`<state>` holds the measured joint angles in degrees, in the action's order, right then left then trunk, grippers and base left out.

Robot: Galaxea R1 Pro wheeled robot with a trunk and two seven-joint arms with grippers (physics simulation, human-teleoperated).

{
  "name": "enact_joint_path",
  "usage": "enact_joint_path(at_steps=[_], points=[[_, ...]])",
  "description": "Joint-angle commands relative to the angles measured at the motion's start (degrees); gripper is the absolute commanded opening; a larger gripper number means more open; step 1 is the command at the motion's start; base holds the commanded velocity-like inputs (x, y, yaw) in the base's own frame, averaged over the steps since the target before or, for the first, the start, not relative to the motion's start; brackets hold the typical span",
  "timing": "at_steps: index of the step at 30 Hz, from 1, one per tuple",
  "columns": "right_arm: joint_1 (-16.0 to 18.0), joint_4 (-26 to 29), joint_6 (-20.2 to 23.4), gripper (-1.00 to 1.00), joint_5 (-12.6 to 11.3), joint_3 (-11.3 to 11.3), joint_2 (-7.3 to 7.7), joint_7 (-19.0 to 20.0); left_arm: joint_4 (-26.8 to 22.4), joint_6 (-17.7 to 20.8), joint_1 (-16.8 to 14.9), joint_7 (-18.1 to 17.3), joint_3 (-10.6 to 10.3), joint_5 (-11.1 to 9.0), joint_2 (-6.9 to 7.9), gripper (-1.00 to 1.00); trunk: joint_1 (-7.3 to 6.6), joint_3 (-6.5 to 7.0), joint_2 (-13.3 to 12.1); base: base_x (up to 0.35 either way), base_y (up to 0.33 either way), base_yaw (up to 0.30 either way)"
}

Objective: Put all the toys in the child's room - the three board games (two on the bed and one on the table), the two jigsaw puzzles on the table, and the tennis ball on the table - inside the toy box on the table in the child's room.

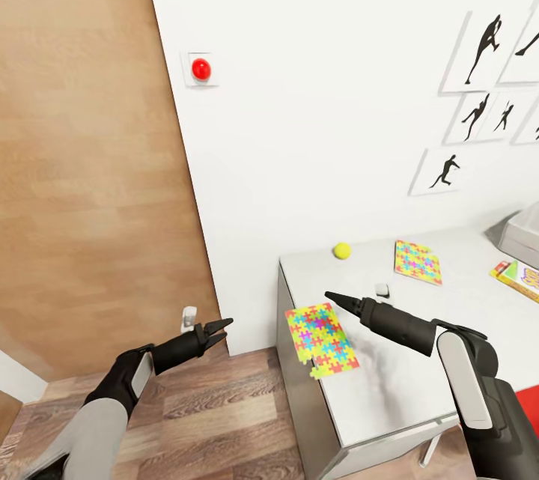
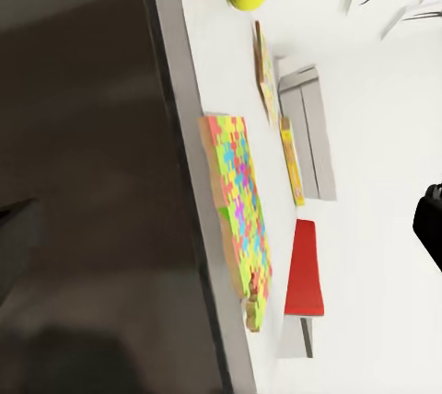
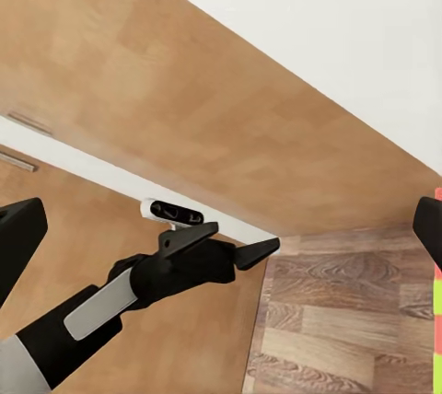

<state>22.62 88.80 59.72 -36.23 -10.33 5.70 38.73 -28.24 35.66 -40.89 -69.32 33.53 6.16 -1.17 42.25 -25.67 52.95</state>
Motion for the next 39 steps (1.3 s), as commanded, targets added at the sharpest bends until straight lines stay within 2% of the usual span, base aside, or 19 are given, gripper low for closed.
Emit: enact_joint_path(at_steps=[1,9,18,39], points=[[0.1,0.0,0.3,1.00,0.3,-0.1,-0.03,0.4,-0.1,0.5,-0.1,-0.3,0.5,0.6,-0.09,1.00,0.01,-0.06,0.0,0.000,0.000,0.000],[0.0,0.0,0.3,1.00,0.3,-0.1,-0.07,0.4,-0.1,0.5,-0.1,0.1,0.4,0.6,-0.20,1.00,0.01,-0.06,0.0,0.000,-0.020,0.000],[0.0,0.0,0.3,1.00,0.3,0.0,-0.15,0.4,-0.1,0.5,-0.1,0.1,0.4,0.6,-0.23,1.00,0.01,-0.06,0.0,0.000,-0.210,0.000],[0.0,-0.2,0.3,1.00,0.3,0.0,-0.16,0.3,-0.1,0.5,0.0,0.2,0.4,0.7,-0.79,1.00,0.01,-0.06,0.0,0.000,-0.056,0.000]])
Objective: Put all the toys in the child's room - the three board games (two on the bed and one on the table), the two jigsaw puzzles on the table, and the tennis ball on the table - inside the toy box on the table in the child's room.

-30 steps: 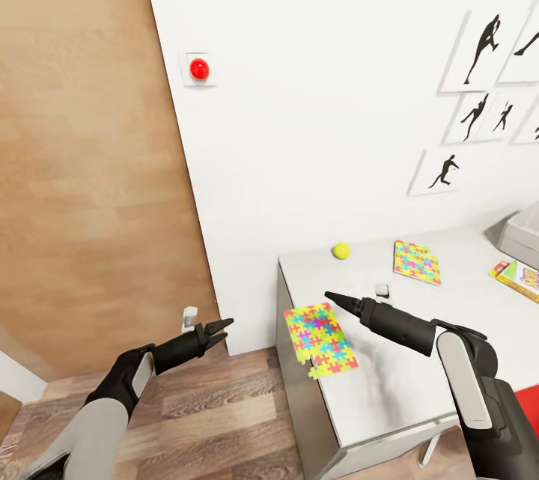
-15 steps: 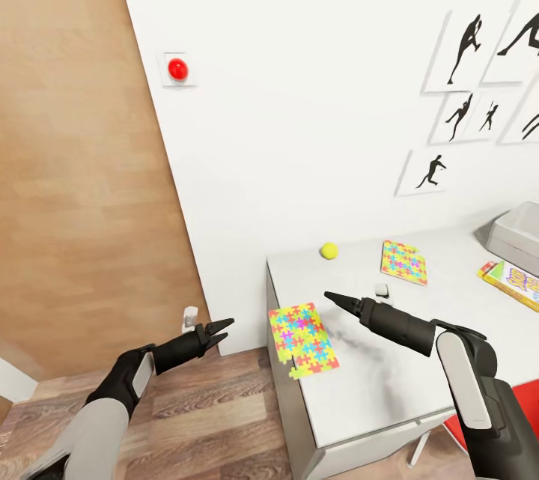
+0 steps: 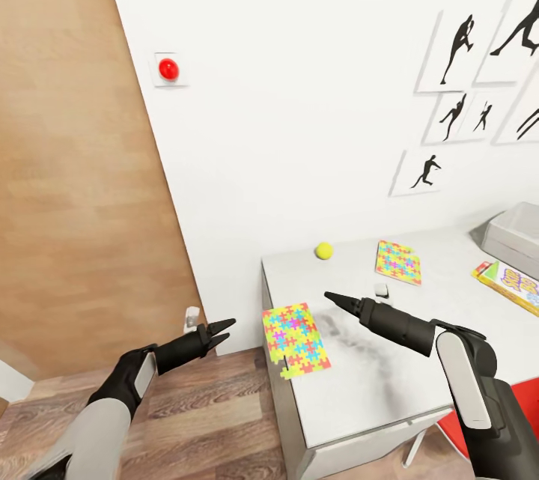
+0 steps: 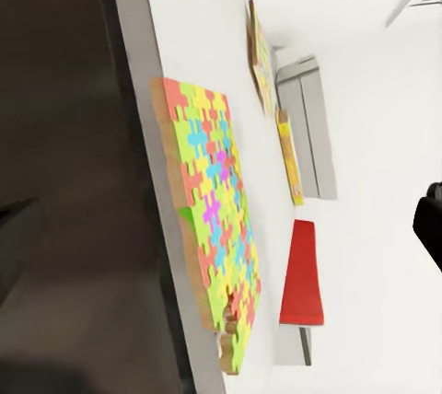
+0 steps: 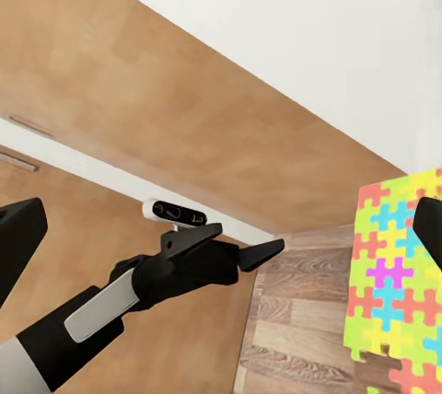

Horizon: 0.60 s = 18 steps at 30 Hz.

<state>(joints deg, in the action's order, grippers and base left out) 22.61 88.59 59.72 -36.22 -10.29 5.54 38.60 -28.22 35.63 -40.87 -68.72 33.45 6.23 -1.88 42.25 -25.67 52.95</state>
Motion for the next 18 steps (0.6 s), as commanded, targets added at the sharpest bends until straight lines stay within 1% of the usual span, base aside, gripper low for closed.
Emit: enact_joint_path(at_steps=[1,5,9,11,18], points=[[0.1,0.0,0.3,1.00,0.3,-0.1,0.00,0.4,-0.1,0.5,-0.1,-0.4,0.5,0.6,-0.07,1.00,0.01,-0.06,0.0,0.000,-0.013,0.000],[0.0,0.0,0.3,1.00,0.4,0.0,0.00,0.3,-0.1,0.5,-0.1,-0.4,0.5,0.6,-0.06,1.00,0.01,-0.06,0.0,0.000,-0.055,0.000],[0.0,0.0,0.3,1.00,0.6,0.0,0.00,0.1,-0.1,0.4,-0.1,-0.4,0.5,0.6,-0.05,1.00,0.01,-0.06,0.0,0.000,-0.182,0.000],[0.1,0.0,0.3,1.00,0.7,0.0,0.00,0.1,-0.1,0.4,-0.1,-0.4,0.5,0.5,-0.05,1.00,0.01,-0.06,0.0,0.000,-0.087,0.000],[0.0,0.1,0.3,1.00,0.7,0.2,-0.01,0.1,-0.1,0.4,-0.1,-0.4,0.5,0.5,-0.05,1.00,0.01,-0.06,0.0,0.000,-0.023,0.000]])
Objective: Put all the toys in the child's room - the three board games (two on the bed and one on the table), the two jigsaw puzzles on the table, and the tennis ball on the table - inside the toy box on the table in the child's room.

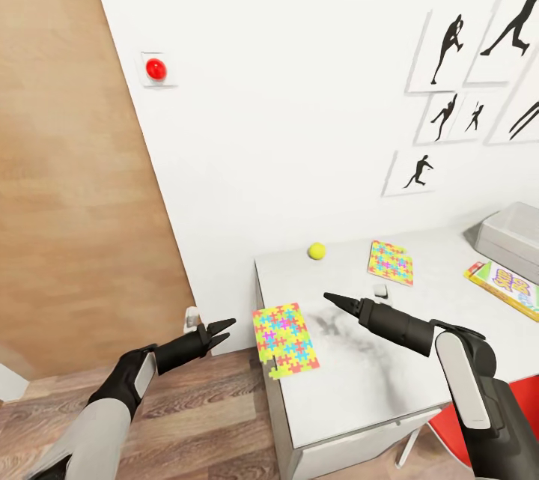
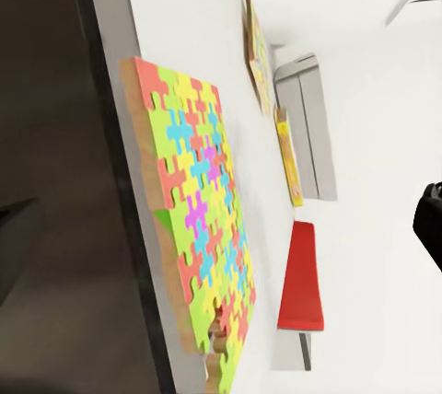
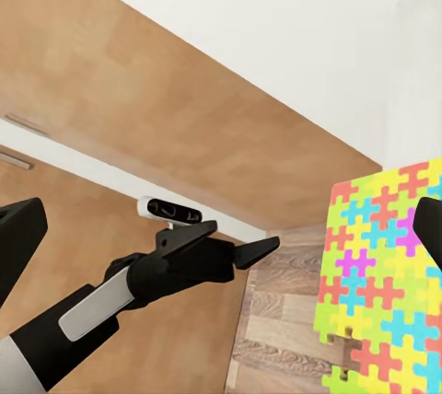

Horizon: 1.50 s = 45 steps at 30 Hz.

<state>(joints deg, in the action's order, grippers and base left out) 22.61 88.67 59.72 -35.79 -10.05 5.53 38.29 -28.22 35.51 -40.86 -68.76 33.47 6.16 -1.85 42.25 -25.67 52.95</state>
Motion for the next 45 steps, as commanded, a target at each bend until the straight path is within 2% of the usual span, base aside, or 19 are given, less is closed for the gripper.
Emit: enact_joint_path(at_steps=[1,39,45], points=[[0.1,0.0,0.3,1.00,0.3,-0.1,0.00,0.4,-0.1,0.5,0.0,-0.4,0.5,0.6,-0.08,1.00,0.01,-0.06,0.0,0.000,-0.004,0.000],[0.0,0.3,0.3,1.00,-0.1,0.2,-0.25,0.7,0.0,1.0,0.0,-0.2,0.7,0.4,-0.15,1.00,0.01,0.05,0.0,0.000,0.000,-0.009],[-1.0,1.3,0.3,1.00,-0.3,0.4,-0.26,1.7,0.0,1.0,0.0,-0.2,0.7,0.4,-0.12,1.00,0.01,0.05,0.0,0.000,0.000,0.000]])
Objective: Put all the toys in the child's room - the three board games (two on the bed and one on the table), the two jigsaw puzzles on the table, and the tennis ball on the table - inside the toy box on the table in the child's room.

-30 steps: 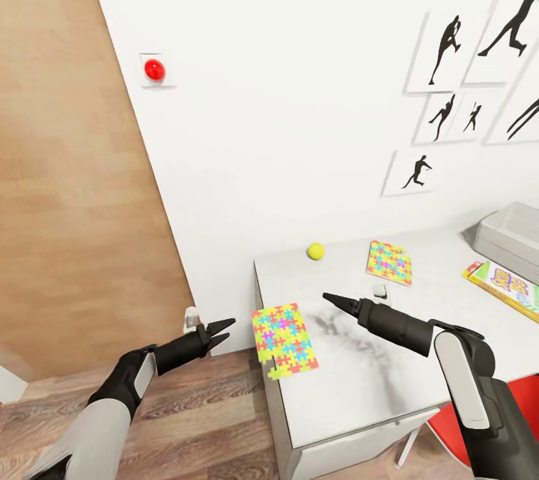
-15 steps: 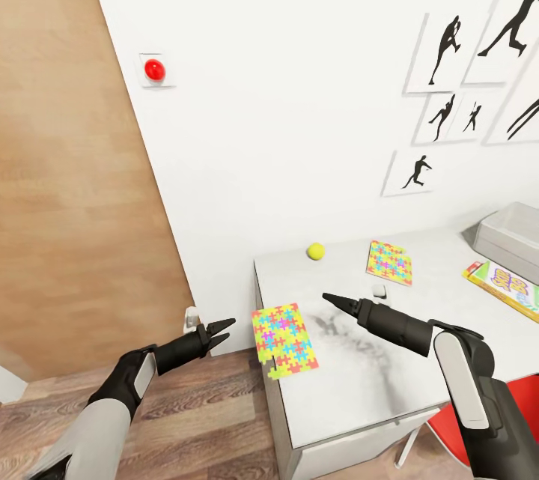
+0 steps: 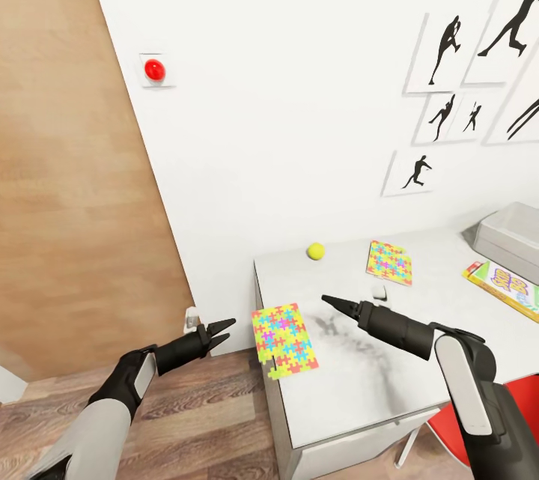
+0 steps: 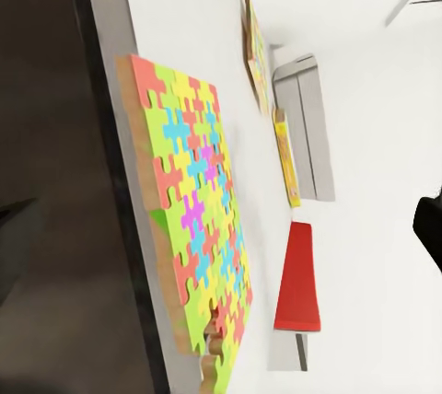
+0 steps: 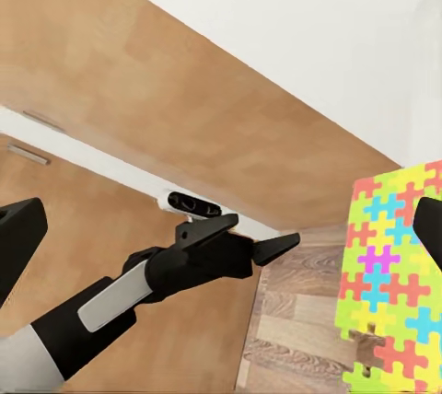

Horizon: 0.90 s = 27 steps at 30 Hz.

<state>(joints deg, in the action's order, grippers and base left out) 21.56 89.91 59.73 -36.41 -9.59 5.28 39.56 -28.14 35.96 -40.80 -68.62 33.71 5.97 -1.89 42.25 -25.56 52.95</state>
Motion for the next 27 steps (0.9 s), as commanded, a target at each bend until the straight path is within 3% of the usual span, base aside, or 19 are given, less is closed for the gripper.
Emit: enact_joint_path(at_steps=[1,7,17,27], points=[[-0.4,0.2,0.3,1.00,0.2,0.1,-0.05,1.5,-0.1,0.6,-0.1,-0.4,0.5,0.6,-0.07,1.00,0.01,-0.06,0.0,0.000,0.000,0.000],[-1.4,0.5,0.3,1.00,0.3,3.0,-1.59,6.9,-0.1,0.5,0.0,-0.4,0.5,0.7,-0.43,1.00,0.01,-0.06,0.0,0.000,0.000,0.000],[-1.5,0.5,0.3,1.00,0.3,2.7,-2.27,8.2,-0.1,0.5,-0.1,-0.4,0.6,0.7,-1.17,1.00,2.20,-1.86,4.1,0.000,0.000,0.000],[-1.5,-0.1,-0.8,1.00,1.0,3.3,-5.50,8.2,1.6,-1.4,0.5,0.4,0.1,0.6,-4.43,1.00,2.20,-1.85,4.0,0.000,0.000,0.000]])
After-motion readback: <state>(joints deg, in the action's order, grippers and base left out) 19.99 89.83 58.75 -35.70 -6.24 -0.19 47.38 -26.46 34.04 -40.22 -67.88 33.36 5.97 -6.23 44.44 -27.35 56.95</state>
